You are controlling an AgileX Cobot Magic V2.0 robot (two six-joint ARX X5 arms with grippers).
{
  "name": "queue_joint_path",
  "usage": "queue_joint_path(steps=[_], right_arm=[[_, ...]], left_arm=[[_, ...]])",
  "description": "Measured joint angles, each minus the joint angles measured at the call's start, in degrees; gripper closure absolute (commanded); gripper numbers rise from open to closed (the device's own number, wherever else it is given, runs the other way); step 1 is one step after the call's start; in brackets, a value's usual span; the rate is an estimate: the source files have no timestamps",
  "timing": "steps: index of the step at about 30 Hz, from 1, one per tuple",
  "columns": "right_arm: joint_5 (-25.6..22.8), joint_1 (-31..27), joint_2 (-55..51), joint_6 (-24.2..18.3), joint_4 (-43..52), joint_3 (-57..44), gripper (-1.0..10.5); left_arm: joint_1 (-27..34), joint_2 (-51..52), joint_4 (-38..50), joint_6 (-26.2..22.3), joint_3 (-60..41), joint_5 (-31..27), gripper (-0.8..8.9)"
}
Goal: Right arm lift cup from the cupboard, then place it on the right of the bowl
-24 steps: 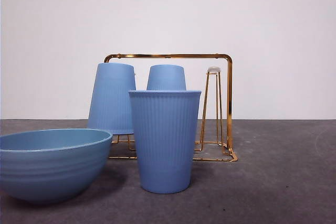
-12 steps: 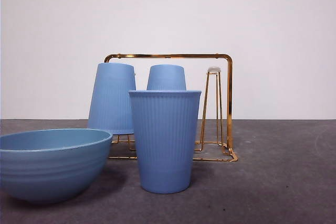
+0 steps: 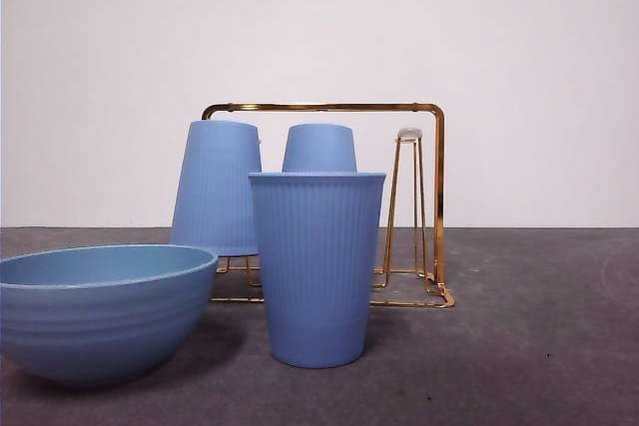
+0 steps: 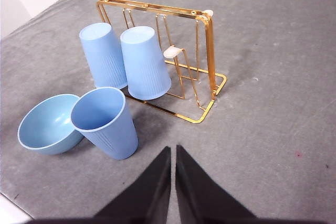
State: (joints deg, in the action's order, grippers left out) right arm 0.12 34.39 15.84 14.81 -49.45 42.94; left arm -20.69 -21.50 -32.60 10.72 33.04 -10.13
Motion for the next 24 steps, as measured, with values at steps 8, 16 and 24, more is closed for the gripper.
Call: queue_joint_path(steps=[8,16,24], right_arm=[[0.0,0.0,0.0,0.0,0.0,0.0,9.3],[0.0,0.0,0.0,0.0,0.0,0.0,9.3],[0.0,0.0,0.0,0.0,0.0,0.0,9.3]], left_arm=[[15.0,14.0,16.2,-4.3,-22.7,7.6,8.04],[19.4,20.5,18.8,-5.4,-29.5,9.9,8.04],[19.4,21.2,22.1,-5.9,-31.2,10.0,8.04]])
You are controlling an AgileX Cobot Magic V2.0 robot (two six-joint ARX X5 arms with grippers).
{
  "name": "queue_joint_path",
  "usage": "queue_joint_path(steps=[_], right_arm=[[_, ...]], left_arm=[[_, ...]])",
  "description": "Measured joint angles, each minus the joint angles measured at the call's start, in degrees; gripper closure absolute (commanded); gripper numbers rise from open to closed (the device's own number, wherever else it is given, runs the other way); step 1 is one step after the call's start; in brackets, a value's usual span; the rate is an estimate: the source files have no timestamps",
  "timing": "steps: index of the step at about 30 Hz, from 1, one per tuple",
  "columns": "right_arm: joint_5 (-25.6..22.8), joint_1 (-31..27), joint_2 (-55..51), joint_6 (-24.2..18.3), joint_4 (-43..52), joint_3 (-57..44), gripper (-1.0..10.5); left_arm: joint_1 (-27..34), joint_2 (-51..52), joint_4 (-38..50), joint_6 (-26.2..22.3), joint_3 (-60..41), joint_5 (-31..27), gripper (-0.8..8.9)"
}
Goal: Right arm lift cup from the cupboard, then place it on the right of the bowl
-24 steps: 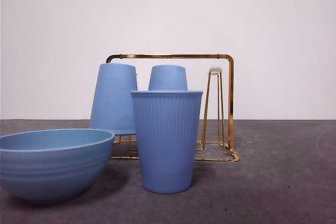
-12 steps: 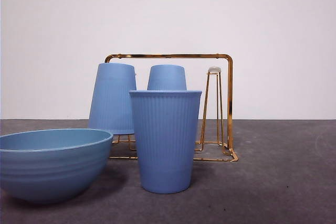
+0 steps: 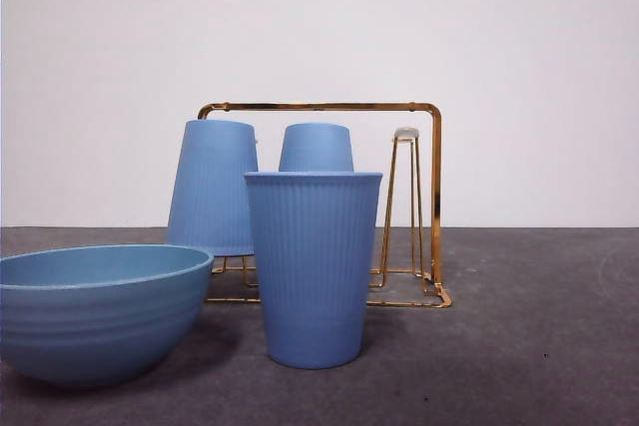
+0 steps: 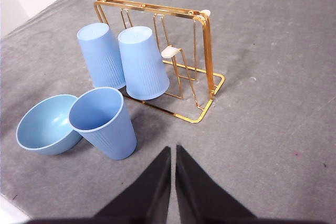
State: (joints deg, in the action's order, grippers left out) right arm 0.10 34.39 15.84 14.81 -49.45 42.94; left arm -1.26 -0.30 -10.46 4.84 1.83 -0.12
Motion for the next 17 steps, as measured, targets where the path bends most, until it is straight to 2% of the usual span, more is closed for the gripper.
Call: queue_joint_path(steps=[17], right_arm=[[0.0,0.0,0.0,0.0,0.0,0.0,9.3]], left_arm=[[0.0,0.0,0.0,-1.9,0.0,0.0,8.04]])
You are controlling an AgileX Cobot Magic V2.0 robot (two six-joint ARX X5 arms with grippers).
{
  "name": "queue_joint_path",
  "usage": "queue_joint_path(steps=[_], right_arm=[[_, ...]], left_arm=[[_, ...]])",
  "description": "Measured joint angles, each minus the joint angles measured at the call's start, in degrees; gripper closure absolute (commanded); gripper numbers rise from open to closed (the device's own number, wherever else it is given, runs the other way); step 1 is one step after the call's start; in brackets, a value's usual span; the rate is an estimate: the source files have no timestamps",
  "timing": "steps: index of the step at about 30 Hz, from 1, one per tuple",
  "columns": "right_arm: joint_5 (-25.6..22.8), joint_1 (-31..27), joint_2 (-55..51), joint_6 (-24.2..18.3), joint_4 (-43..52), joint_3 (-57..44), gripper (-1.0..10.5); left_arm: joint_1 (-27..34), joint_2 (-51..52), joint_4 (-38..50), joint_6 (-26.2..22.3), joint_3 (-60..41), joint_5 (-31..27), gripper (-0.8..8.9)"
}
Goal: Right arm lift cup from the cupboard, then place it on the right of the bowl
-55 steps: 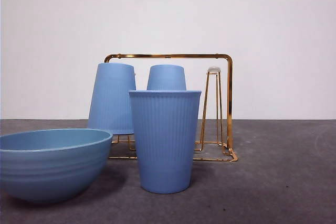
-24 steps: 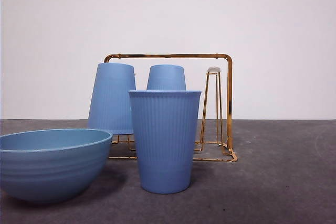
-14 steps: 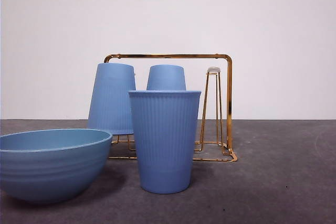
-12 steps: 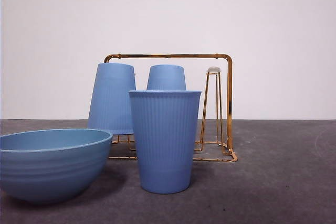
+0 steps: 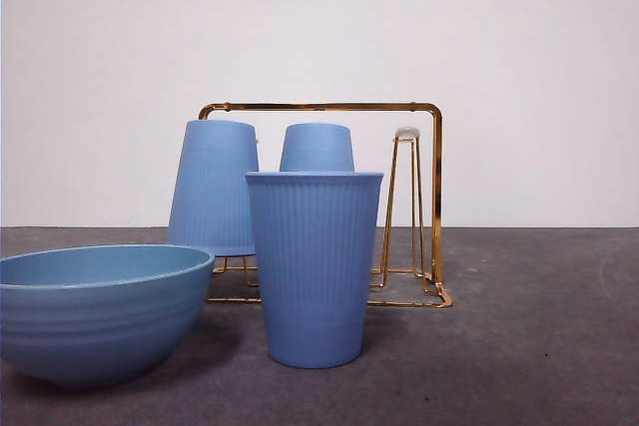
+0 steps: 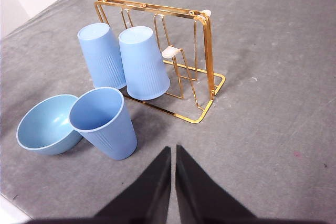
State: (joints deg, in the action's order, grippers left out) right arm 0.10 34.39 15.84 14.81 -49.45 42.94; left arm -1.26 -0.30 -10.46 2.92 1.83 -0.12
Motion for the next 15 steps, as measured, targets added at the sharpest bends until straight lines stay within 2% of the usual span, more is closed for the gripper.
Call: queue_joint_path(steps=[11,15], right_arm=[[0.0,-0.3,-0.2,0.0,0.0,0.0,9.3],[-0.3,-5.4,-1.5,-0.1,2.5,-1.0,9.3]], left_arm=[[0.0,0.0,0.0,0.0,0.0,0.0,8.04],[0.0,0.0,0.0,0.0,0.0,0.0,8.04]])
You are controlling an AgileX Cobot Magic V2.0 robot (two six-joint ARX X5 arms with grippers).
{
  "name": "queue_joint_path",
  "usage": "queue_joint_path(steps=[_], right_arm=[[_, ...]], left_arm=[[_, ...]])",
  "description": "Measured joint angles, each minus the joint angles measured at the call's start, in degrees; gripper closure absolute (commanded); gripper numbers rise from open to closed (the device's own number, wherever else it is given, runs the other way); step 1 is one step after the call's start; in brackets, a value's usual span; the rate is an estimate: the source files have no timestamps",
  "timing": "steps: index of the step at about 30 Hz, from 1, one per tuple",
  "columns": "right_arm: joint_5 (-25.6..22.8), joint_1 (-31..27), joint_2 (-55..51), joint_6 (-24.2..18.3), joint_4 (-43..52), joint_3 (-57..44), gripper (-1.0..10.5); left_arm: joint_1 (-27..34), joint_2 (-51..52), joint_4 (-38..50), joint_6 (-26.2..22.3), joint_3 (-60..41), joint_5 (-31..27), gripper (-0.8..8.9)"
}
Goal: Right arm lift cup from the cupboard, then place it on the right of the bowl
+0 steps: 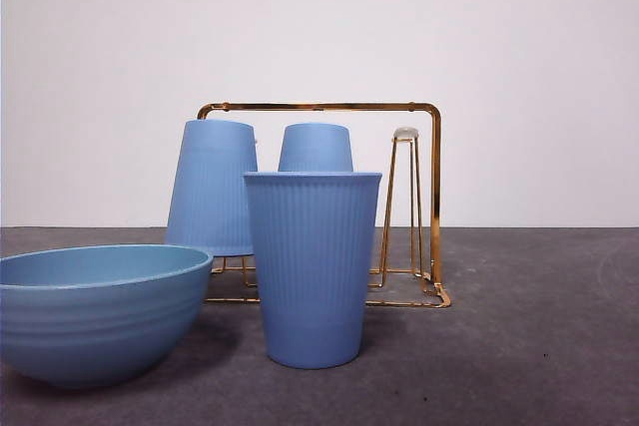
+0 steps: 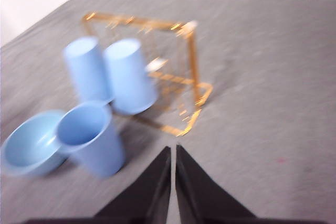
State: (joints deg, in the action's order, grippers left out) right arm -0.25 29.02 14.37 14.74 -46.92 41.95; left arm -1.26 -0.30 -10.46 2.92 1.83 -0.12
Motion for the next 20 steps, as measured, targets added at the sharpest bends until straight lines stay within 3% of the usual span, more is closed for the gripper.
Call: queue_joint_path(steps=[8,15,20], right_arm=[[-7.2,-14.4,-7.0,-2.8,18.8,-15.4,9.3],[-7.2,-23.6,-13.1,-10.3,30.5,-32.6,9.3],[-5.7,-26.6,-14.0,-13.3,34.5,-38.0,9.3]], left_arm=[[0.0,0.0,0.0,0.0,0.0,0.0,8.04],[0.0,0.0,0.0,0.0,0.0,0.0,8.04],[0.0,0.0,0.0,0.0,0.0,0.0,8.04]])
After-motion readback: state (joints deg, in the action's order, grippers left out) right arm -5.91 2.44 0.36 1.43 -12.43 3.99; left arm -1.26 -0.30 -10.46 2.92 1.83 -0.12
